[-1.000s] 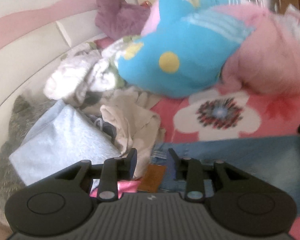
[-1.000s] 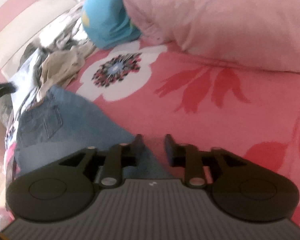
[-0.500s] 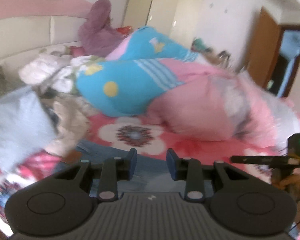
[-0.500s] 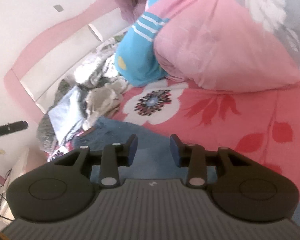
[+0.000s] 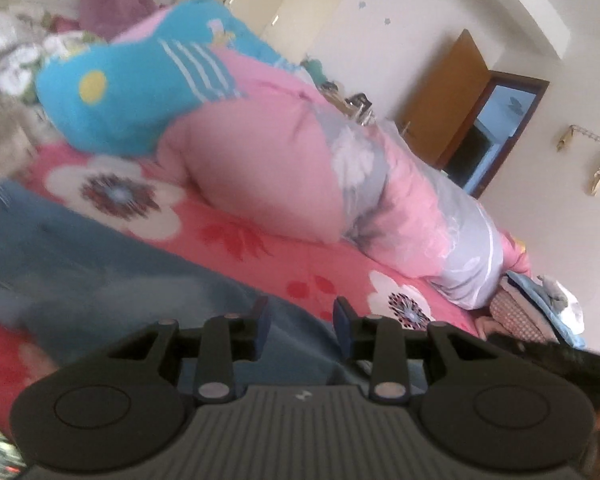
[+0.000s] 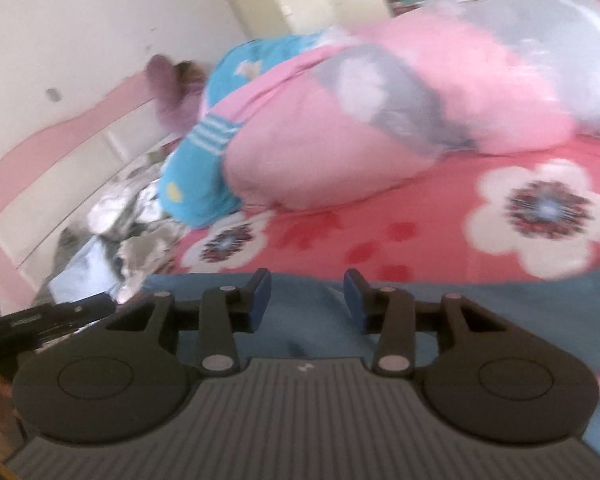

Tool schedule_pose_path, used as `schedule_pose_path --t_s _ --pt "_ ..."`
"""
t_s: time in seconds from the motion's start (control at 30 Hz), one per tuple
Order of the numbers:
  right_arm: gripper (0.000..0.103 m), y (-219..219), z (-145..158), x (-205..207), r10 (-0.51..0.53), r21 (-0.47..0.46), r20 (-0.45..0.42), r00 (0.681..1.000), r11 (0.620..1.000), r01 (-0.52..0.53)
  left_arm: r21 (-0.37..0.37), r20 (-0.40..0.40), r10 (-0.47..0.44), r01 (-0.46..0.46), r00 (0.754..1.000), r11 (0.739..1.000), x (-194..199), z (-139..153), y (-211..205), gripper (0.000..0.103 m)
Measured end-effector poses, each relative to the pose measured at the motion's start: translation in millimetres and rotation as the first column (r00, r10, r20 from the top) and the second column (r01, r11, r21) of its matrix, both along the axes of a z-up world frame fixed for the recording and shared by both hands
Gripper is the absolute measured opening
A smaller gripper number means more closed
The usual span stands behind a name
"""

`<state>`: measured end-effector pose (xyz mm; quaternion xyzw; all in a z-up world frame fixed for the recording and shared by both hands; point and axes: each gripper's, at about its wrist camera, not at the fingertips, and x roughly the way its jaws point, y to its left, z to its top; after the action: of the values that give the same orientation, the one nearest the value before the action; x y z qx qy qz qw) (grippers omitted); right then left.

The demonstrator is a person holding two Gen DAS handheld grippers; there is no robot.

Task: Fold clothes
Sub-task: 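Open the left tool, release the waistband and lift it away, then close the right tool on the jeans leg near the cuff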

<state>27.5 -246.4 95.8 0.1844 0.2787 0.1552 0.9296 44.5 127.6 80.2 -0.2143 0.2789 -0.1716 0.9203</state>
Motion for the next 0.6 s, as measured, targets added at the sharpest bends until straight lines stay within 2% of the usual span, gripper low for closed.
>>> schedule_pose_path --t_s 0.17,0.23,0.33,0.47,0.6 --pt "0.041 -8.6 -21.6 -12.9 -0.029 -0.111 -0.055 0.998 0.994 0.022 -0.049 -0.076 0.026 -0.029 0.997 0.998 8.9 -39.9 -26.7 0.034" --pt "0.041 -3.6 -28.3 -4.1 0.001 -0.173 -0.065 0.998 0.985 -0.012 -0.040 -0.086 0.052 -0.055 0.995 0.998 9.6 -51.8 -32.3 0.034" --pt "0.047 9.8 -42.1 15.1 0.084 -0.243 -0.078 0.993 0.965 -0.100 -0.016 -0.110 0.087 -0.090 0.990 0.996 18.6 -64.2 -38.9 0.034" --pt "0.049 14.6 -66.2 29.9 0.163 -0.308 -0.112 0.980 0.932 -0.190 0.057 -0.106 0.127 -0.122 0.986 0.991 36.3 -74.4 -52.2 0.033" --pt "0.053 -2.5 -85.0 27.0 0.195 -0.354 -0.144 0.970 0.906 -0.235 0.170 -0.076 0.136 -0.122 0.988 0.978 55.6 -83.8 -72.2 0.033"
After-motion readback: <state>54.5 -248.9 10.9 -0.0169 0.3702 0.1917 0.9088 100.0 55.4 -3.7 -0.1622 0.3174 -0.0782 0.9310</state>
